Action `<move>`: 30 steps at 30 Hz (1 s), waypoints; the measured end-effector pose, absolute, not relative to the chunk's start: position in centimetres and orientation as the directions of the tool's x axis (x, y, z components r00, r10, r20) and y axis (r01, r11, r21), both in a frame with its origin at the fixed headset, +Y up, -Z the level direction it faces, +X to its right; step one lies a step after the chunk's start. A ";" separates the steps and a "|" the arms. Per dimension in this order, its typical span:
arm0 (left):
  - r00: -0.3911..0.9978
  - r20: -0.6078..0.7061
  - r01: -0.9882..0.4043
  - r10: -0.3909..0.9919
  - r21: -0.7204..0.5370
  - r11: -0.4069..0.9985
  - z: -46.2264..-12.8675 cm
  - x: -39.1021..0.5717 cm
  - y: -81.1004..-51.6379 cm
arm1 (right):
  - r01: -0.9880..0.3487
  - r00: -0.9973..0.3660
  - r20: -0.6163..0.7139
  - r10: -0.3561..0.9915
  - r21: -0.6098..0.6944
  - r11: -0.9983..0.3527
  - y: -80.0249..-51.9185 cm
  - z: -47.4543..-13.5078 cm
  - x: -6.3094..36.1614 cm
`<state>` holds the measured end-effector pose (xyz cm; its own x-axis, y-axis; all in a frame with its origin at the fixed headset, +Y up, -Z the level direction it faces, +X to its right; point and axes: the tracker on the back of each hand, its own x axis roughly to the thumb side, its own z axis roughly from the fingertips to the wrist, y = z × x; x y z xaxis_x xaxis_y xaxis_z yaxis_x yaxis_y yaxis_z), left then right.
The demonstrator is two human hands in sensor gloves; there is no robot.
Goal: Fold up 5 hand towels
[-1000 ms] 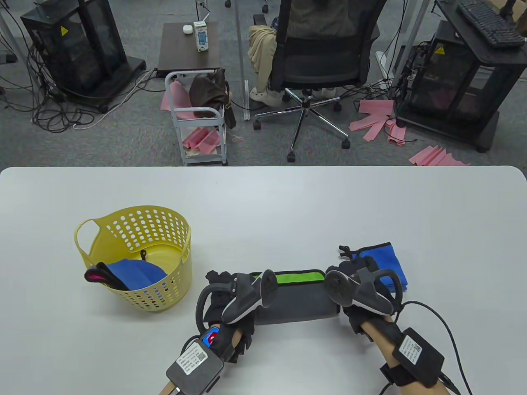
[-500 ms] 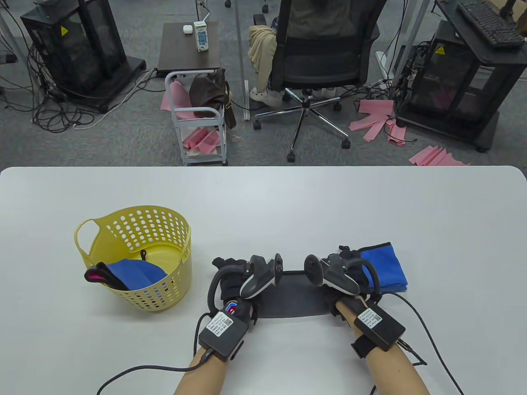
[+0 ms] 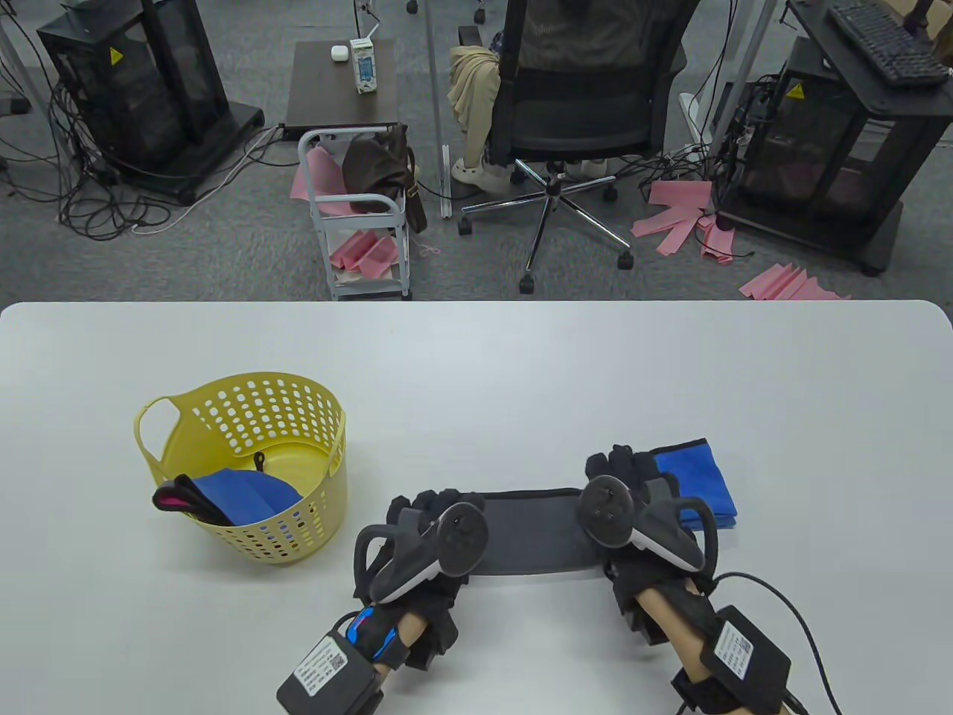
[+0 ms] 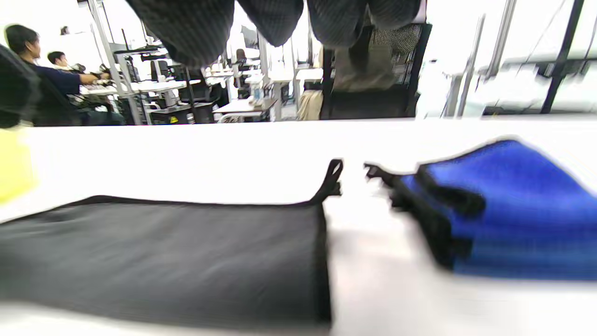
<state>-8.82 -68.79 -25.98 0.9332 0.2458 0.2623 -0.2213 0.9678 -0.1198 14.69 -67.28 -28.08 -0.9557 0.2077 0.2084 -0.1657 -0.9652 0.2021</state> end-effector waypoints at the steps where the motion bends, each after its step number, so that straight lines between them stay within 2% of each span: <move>1: 0.921 0.278 -0.245 0.272 -0.127 0.961 -25.3 -9.1 -69.1 | -0.210 -0.939 0.219 0.265 0.243 -0.947 -67.7 -27.3 14.8; 4: 0.886 0.352 -0.258 0.301 -0.165 0.952 -23.9 -9.2 -70.8 | -0.287 -0.881 0.275 0.386 0.339 -0.896 -70.2 -25.4 14.5; 9: 0.862 0.413 -0.198 0.294 -0.260 0.945 -24.0 -8.2 -73.6 | -0.221 -0.867 0.339 0.364 0.394 -0.892 -73.4 -24.4 12.5; 14: 0.851 0.429 -0.163 0.303 -0.333 0.929 -24.5 -7.2 -75.4 | -0.213 -0.823 0.369 0.433 0.505 -0.836 -75.5 -24.3 11.1; 22: 0.850 0.413 -0.142 0.327 -0.419 0.897 -25.1 -7.2 -76.8 | -0.177 -0.817 0.374 0.440 0.563 -0.807 -77.2 -24.6 10.3; 30: 0.850 0.411 -0.145 0.329 -0.418 0.897 -25.1 -7.5 -77.1 | -0.146 -0.827 0.380 0.414 0.567 -0.811 -77.6 -24.7 10.2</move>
